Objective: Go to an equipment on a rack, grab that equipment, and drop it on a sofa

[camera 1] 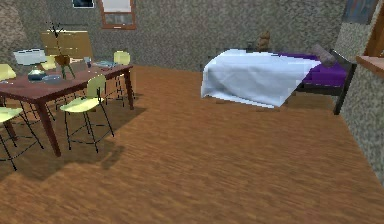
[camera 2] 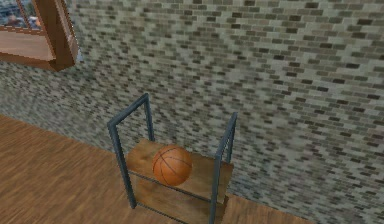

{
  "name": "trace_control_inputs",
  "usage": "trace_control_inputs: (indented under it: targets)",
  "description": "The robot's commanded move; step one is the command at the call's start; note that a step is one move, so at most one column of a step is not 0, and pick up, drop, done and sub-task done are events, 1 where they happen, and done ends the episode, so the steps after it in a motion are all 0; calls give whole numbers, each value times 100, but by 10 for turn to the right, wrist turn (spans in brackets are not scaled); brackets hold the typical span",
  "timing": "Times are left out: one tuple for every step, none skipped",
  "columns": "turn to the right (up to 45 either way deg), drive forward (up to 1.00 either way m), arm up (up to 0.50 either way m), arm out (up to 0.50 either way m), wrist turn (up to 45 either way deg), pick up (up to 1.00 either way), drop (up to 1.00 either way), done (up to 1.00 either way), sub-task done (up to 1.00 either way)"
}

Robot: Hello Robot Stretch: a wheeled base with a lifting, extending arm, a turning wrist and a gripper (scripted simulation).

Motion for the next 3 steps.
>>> trace_control_inputs:
  targets:
    - [0, 0, 0, 44, 0, 0, 0, 0, 0]
    - [0, 0, 0, 0, 450, 0, 0, 0, 0]
    - [0, 0, 0, 0, 450, 0, 0, 0, 0]
